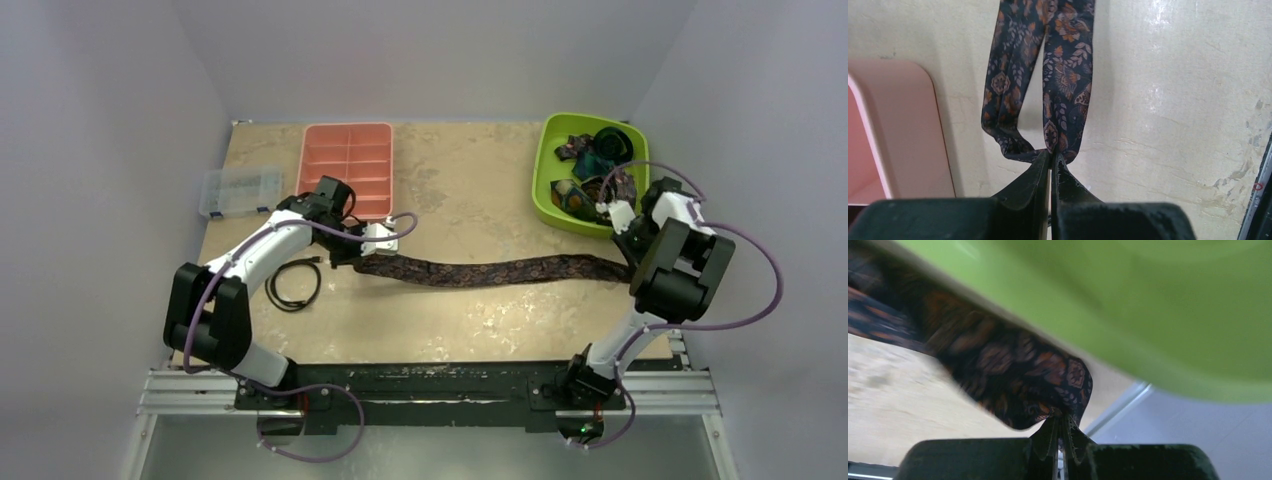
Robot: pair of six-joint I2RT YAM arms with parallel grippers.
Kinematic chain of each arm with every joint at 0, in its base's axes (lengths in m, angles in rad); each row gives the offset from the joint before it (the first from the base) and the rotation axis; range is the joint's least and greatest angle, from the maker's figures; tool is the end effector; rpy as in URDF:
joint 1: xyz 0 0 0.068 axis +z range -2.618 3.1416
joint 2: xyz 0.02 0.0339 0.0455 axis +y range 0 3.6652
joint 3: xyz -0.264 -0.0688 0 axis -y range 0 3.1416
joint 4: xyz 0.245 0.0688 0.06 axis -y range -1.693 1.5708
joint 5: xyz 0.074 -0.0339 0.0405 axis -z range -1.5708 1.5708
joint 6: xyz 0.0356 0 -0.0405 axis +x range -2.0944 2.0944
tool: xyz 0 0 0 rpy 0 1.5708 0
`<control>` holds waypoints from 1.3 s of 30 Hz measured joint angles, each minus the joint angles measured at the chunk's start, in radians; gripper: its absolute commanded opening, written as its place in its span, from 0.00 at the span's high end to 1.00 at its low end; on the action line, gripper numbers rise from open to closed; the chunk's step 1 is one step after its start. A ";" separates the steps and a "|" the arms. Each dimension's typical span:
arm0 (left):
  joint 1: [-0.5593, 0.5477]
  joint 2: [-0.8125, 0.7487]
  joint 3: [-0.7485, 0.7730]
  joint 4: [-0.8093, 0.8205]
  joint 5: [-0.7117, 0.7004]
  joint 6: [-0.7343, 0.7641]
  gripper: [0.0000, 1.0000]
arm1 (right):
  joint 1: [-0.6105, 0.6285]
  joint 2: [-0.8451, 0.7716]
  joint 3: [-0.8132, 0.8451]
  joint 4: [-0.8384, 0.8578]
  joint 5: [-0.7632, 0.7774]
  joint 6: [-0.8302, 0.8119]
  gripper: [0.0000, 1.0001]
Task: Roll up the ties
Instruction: Flatten out the tie at the center of the board.
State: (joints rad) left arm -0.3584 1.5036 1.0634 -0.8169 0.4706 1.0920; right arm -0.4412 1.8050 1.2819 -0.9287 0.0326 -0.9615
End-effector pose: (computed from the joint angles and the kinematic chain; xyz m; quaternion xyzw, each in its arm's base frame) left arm 0.2585 -0.1141 0.2262 0.6643 0.6947 -0.1605 0.2244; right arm 0.3038 -0.1447 0.1911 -0.2558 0.9648 -0.0508 0.0349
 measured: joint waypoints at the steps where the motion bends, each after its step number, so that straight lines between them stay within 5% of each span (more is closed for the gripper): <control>1: 0.006 0.002 -0.002 -0.003 -0.003 0.000 1.00 | -0.027 0.009 -0.019 0.019 0.018 -0.013 1.00; 6: 0.017 -0.003 -0.042 -0.019 -0.011 0.018 1.00 | -0.153 -0.029 -0.135 0.045 0.077 -0.089 1.00; 12: 0.017 -0.051 -0.064 -0.078 -0.001 0.027 1.00 | -0.149 -0.201 -0.283 -0.036 0.089 -0.197 1.00; 17: 0.017 -0.053 -0.053 -0.088 0.005 0.014 1.00 | -0.148 -0.157 -0.190 -0.093 0.079 -0.215 1.00; 18: 0.017 -0.039 -0.045 -0.089 0.003 0.008 1.00 | -0.148 -0.114 -0.136 -0.094 0.075 -0.206 0.93; 21: 0.020 0.013 -0.017 -0.079 -0.012 -0.005 1.00 | -0.148 -0.005 0.014 -0.072 0.071 -0.166 0.42; 23: 0.023 0.041 -0.005 -0.072 -0.026 -0.009 1.00 | -0.148 0.042 0.092 -0.058 0.069 -0.130 0.32; 28: 0.025 0.072 0.008 -0.054 -0.040 -0.035 0.99 | -0.148 0.012 0.136 -0.073 0.003 -0.093 0.45; 34: 0.024 0.075 0.024 -0.034 -0.040 -0.064 0.99 | -0.131 -0.201 -0.004 -0.116 -0.078 -0.069 0.56; 39: 0.025 0.080 0.029 -0.025 -0.040 -0.071 0.99 | -0.101 -0.205 -0.130 -0.087 -0.111 -0.018 0.54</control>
State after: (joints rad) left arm -0.3336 1.5841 1.0920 -0.8421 0.4305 1.0206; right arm -0.5423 1.5997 1.1515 -1.0157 -0.0784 -0.9791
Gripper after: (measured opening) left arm 0.010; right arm 0.446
